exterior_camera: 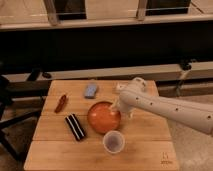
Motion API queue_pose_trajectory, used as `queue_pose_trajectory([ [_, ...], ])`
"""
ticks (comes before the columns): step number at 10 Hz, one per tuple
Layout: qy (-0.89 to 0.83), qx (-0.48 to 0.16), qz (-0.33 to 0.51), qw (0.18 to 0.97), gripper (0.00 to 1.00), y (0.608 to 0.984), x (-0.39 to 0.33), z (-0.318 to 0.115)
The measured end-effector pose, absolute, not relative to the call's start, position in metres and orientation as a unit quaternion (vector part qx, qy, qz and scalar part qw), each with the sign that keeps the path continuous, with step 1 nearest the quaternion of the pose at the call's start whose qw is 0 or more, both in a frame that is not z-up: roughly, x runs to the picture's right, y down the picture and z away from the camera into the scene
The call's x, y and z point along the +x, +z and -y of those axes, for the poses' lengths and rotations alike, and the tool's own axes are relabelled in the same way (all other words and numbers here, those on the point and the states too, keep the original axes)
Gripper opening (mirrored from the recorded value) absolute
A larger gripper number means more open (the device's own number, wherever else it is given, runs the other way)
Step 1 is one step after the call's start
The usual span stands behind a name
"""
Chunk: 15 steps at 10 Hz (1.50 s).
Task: Pick up the ceramic bowl
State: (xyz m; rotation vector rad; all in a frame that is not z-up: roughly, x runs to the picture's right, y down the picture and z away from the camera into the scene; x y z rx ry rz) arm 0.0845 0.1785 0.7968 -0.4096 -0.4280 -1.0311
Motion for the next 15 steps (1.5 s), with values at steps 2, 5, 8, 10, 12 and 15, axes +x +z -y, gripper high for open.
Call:
queue_pose_trajectory([
  [2, -0.488, -0.198, 0.201, 0.826, 0.80, 0.801, 0.082, -0.185],
  [5, -0.489, -0.204, 0.203, 0.823, 0.80, 0.806, 0.079, -0.189],
  [8, -0.491, -0.205, 0.202, 0.823, 0.80, 0.810, 0.079, -0.193],
  [10, -0.493, -0.206, 0.203, 0.820, 0.80, 0.813, 0.077, -0.196],
  [12, -0.496, -0.207, 0.203, 0.818, 0.80, 0.816, 0.076, -0.199],
  [15, -0.498, -0.208, 0.204, 0.817, 0.66, 0.818, 0.078, -0.202],
])
